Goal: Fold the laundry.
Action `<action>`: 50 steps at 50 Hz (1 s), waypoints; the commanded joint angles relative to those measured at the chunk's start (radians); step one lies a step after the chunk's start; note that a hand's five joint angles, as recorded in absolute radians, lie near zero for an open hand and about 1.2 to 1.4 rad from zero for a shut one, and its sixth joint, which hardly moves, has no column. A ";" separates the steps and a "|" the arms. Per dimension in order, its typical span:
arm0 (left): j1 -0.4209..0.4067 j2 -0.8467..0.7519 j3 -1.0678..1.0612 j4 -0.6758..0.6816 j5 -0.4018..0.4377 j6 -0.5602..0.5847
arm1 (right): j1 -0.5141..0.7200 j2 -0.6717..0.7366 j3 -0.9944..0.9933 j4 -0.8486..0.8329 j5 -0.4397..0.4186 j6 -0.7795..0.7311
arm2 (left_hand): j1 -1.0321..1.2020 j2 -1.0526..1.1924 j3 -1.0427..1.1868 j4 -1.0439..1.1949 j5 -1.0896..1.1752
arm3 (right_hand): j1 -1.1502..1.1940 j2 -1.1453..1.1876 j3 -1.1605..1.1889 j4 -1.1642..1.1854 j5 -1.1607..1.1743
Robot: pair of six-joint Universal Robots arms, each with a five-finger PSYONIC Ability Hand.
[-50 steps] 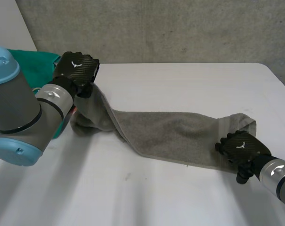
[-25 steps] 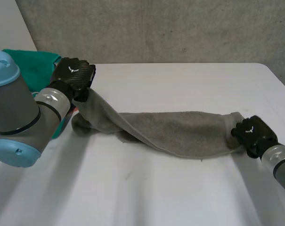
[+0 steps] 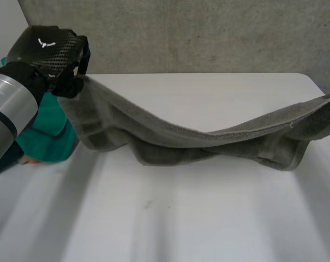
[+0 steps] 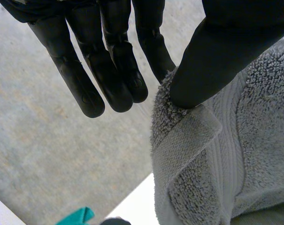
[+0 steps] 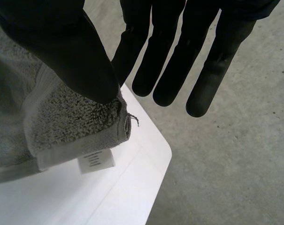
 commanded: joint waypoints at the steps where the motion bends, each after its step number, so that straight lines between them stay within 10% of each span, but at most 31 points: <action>1: 0.009 -0.140 0.006 -0.014 0.002 0.009 | 0.015 0.141 -0.013 0.008 0.027 -0.093 | 0.261 0.200 0.205 0.197 0.241 | 0.267 0.220 0.210 0.200 0.231; 11: 0.016 -0.519 0.365 0.078 0.000 0.099 | 0.115 0.428 -0.258 -0.176 0.180 0.000 | 0.261 0.200 0.205 0.197 0.241 | 0.267 0.220 0.210 0.200 0.231; 23: 0.062 -0.580 0.619 0.848 0.183 -0.126 | 0.161 0.382 -0.385 -0.957 0.234 0.367 | 0.261 0.200 0.205 0.197 0.241 | 0.267 0.220 0.210 0.200 0.231; 37: 0.099 -0.504 0.343 0.733 0.092 -0.189 | 0.156 0.379 -0.243 -0.934 0.137 0.370 | 0.261 0.200 0.205 0.197 0.241 | 0.267 0.220 0.210 0.200 0.231; 50: 0.088 -0.427 -0.191 0.648 0.121 -0.093 | 0.139 0.436 0.125 -0.583 -0.041 0.174 | 0.261 0.200 0.205 0.197 0.241 | 0.267 0.220 0.210 0.200 0.231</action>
